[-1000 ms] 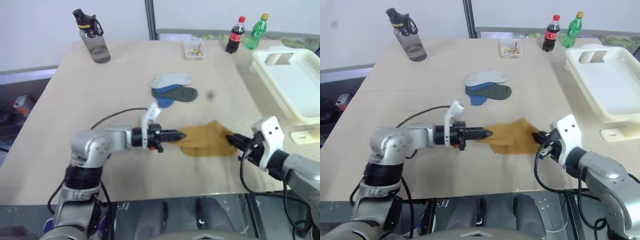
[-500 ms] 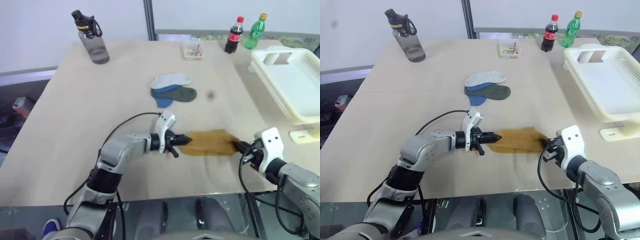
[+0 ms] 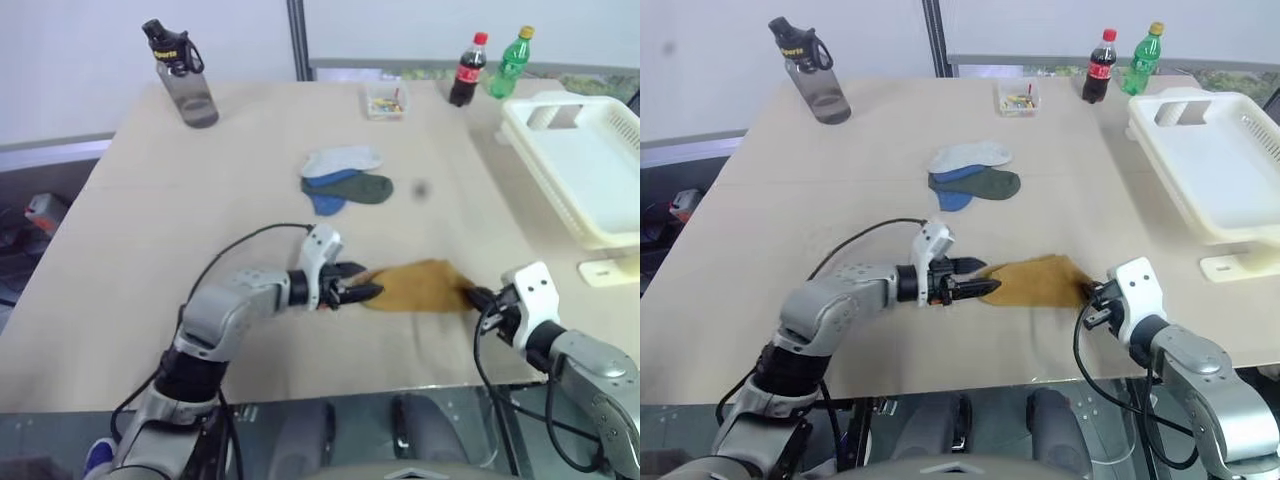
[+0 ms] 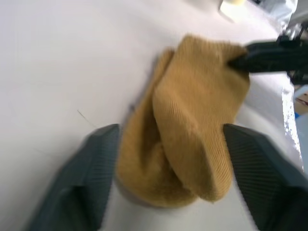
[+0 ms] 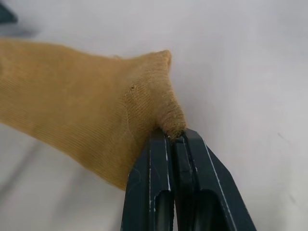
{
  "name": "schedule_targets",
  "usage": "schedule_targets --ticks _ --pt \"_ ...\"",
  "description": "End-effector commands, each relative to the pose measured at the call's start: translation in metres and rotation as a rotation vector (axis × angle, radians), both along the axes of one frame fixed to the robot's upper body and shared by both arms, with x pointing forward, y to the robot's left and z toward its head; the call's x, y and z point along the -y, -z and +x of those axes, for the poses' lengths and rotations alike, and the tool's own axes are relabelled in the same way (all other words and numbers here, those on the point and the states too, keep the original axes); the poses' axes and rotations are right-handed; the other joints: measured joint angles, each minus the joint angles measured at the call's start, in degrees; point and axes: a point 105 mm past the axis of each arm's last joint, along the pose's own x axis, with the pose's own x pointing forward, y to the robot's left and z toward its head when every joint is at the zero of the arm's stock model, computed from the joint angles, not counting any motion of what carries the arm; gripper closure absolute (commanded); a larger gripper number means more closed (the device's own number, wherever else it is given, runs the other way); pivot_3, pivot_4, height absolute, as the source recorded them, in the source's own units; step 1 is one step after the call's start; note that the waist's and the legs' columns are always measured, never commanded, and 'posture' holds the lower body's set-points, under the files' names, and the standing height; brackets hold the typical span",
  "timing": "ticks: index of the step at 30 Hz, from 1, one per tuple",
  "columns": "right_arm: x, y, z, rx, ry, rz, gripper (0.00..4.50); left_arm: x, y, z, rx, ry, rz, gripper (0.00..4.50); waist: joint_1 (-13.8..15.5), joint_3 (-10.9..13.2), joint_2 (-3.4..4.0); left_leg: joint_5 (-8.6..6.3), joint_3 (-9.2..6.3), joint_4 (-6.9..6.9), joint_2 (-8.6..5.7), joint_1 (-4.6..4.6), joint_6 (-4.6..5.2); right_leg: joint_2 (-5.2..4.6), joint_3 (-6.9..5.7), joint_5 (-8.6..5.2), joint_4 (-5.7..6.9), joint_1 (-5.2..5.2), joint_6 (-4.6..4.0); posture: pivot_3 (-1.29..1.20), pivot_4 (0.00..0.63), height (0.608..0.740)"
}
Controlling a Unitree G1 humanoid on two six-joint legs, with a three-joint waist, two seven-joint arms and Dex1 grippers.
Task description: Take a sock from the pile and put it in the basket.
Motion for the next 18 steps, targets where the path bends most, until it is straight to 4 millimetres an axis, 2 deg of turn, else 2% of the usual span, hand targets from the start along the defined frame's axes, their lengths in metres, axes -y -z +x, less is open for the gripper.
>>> schedule_targets --ticks 1,5,7,9,12,16,17,18 --pt "-0.003 -0.015 0.002 0.076 -0.026 -0.003 4.5 -0.002 -0.016 -0.004 0.07 0.037 -0.022 1.01 0.08 0.0 0.0 0.0 0.01 0.0 -0.01 0.0 0.0 -0.01 0.01 0.0 -0.01 0.0 0.0 0.0 0.15 0.74" --pt "-0.003 -0.012 0.004 0.08 -0.022 0.0 4.5 -0.004 -0.007 -0.002 0.074 0.027 0.007 1.01 0.16 0.0 0.0 0.0 0.0 0.01 -0.02 -0.02 0.0 -0.02 0.0 0.0 -0.02 0.0 0.0 0.0 0.15 0.74" --pt "-0.006 -0.017 0.004 0.118 -0.047 -0.006 4.5 -0.003 -0.001 0.002 0.074 0.003 0.014 1.01 0.18 0.0 0.0 0.0 0.0 0.01 -0.02 -0.03 0.0 -0.01 -0.01 0.0 -0.02 0.0 0.0 0.0 0.15 0.74" --pt "-0.016 -0.035 0.001 0.183 -0.093 0.038 4.5 -0.004 0.005 0.002 0.068 -0.002 0.012 1.01 0.15 0.0 0.0 0.0 0.0 0.01 -0.02 -0.03 0.0 -0.01 -0.01 0.0 -0.02 0.0 0.0 0.0 0.15 0.74" --pt "-0.042 -0.065 -0.012 0.261 -0.235 0.14 4.5 -0.012 0.011 0.003 0.042 -0.015 -0.005 1.01 -0.18 0.01 0.02 0.0 0.01 0.0 0.01 -0.02 0.0 0.02 0.01 0.0 -0.01 -0.02 0.0 0.0 0.15 0.74" --pt "-0.068 -0.088 -0.025 0.292 -0.364 0.265 4.5 -0.02 0.013 0.004 0.01 -0.018 -0.029 1.01 0.07 0.01 0.01 0.0 -0.05 0.0 0.04 -0.01 0.0 0.04 -0.05 0.0 0.02 -0.01 0.0 0.0 0.15 0.74" --pt "-0.067 -0.087 -0.021 0.28 -0.348 0.276 4.5 -0.02 0.012 0.005 0.01 -0.017 -0.033 1.01 0.18 0.01 0.01 0.0 -0.06 0.01 0.05 -0.02 0.0 0.02 -0.06 0.0 0.01 -0.01 0.0 0.0 0.15 0.74" --pt "-0.057 -0.074 -0.01 0.238 -0.272 0.234 4.5 -0.021 0.012 0.006 0.011 -0.016 -0.034 1.01 0.23 0.0 0.0 0.0 -0.07 0.01 0.04 -0.02 0.0 0.0 -0.07 0.0 0.01 0.0 0.0 0.0 0.15 0.74"
